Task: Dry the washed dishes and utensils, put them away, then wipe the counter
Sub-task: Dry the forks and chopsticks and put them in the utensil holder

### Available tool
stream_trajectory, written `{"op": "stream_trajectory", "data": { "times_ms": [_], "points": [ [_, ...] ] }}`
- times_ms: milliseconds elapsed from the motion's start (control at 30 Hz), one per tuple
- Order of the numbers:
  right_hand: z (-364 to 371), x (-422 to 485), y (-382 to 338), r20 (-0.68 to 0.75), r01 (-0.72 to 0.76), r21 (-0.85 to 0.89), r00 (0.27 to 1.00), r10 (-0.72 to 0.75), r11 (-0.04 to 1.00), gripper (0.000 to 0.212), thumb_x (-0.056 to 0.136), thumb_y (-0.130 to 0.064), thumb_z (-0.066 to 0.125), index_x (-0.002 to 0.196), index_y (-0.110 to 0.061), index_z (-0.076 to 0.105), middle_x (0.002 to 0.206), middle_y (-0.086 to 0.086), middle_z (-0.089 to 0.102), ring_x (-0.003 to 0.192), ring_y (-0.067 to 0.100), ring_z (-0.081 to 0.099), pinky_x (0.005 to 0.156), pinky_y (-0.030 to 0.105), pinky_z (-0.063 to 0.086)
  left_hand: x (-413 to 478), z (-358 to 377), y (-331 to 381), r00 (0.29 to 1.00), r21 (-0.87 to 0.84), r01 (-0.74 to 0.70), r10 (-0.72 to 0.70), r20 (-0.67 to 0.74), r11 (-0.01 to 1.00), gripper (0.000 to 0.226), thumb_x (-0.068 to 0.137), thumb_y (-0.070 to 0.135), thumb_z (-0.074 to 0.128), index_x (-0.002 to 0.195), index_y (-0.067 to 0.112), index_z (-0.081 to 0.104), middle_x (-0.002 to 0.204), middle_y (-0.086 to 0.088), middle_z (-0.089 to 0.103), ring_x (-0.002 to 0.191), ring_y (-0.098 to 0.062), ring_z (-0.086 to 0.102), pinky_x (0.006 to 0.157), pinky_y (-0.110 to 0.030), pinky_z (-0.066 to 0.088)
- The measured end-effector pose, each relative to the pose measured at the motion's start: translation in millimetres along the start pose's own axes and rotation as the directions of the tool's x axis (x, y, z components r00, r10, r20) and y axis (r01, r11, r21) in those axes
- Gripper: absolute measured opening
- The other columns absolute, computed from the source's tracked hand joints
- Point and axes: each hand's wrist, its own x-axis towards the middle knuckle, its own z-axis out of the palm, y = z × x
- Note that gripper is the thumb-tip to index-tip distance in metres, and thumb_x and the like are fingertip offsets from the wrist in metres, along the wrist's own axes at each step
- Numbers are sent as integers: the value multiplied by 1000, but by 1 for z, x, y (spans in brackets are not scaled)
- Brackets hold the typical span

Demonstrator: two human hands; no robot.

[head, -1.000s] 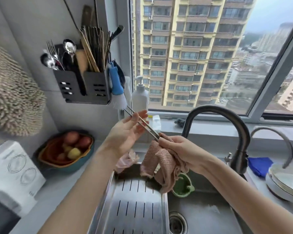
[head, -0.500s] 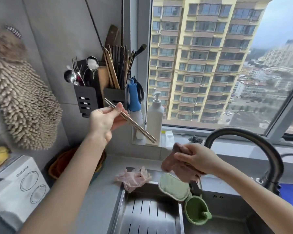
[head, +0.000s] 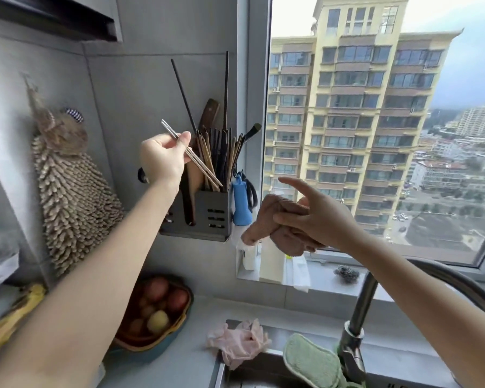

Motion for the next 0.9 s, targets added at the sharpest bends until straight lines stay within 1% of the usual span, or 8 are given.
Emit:
{"op": "stream_trajectory", "data": {
  "times_ms": [133, 267, 367, 533, 600, 700, 800, 900],
  "points": [
    [2, 4, 3, -50, -7, 91, 999, 11, 996, 66, 77, -54, 68, 136, -51, 38, 100, -10, 65, 86, 14, 63, 69, 27, 50, 18, -1, -8, 998, 51, 33, -31, -56, 998, 34, 80, 21, 74, 51, 21, 58, 40, 10, 57, 52, -24, 63, 64, -51, 58],
    [10, 3, 15, -39, -40, 160, 998, 47, 986, 61, 75, -55, 70, 130, -54, 42, 102, -10, 67, 90, 14, 65, 80, 36, 54, 19, 11, -9, 996, 142, -45, 34, 80, 989, 22, 83, 20, 72, 65, 10, 65, 61, -4, 63, 67, -33, 69, 66, -44, 59],
    [14, 1, 22, -38, -62, 194, 997, 70, 979, 55, 76, -52, 71, 125, -52, 48, 103, -7, 69, 90, 14, 65, 82, 37, 54, 14, 24, -21, 984, 191, -84, 50, 173, 978, 15, 82, 21, 73, 74, 9, 69, 63, -1, 64, 60, -23, 65, 70, -45, 59],
    [22, -4, 35, -25, -86, 207, 995, 93, 975, 52, 75, -54, 70, 123, -53, 50, 105, -6, 69, 91, 16, 66, 82, 39, 55, 8, 36, -40, 966, 280, -171, 104, 238, 945, 18, 81, 25, 72, 85, 7, 74, 72, -6, 67, 76, -35, 69, 75, -46, 56],
    [25, -6, 41, -20, -92, 242, 995, 100, 966, 52, 74, -54, 70, 123, -53, 50, 102, -5, 70, 89, 16, 66, 80, 40, 56, 6, 37, -46, 964, 328, -161, 77, 254, 931, 19, 81, 25, 73, 82, 6, 73, 71, -7, 66, 76, -36, 68, 74, -46, 57],
    [30, -16, 48, -21, -110, 283, 992, 121, 953, 53, 71, -60, 69, 120, -55, 51, 100, -5, 70, 90, 17, 66, 81, 41, 56, -1, 32, -59, 957, 479, -129, -17, 289, 868, 29, 81, 28, 73, 65, 5, 65, 70, -14, 68, 74, -35, 69, 72, -44, 57],
    [35, -29, 53, -21, -118, 304, 991, 130, 945, 55, 69, -61, 70, 120, -54, 51, 93, -5, 71, 86, 17, 67, 79, 42, 56, -7, 29, -65, 940, 561, -104, -103, 326, 821, 22, 81, 27, 72, 79, 5, 72, 78, -13, 72, 79, -28, 69, 78, -39, 56],
    [36, -44, 56, -13, -120, 325, 991, 131, 938, 53, 70, -57, 71, 120, -53, 52, 84, -9, 70, 79, 13, 67, 77, 41, 56, -7, 32, -59, 942, 579, -59, -146, 301, 813, 22, 81, 25, 73, 79, 3, 72, 82, -14, 72, 83, -29, 69, 78, -34, 55]
  ]
}}
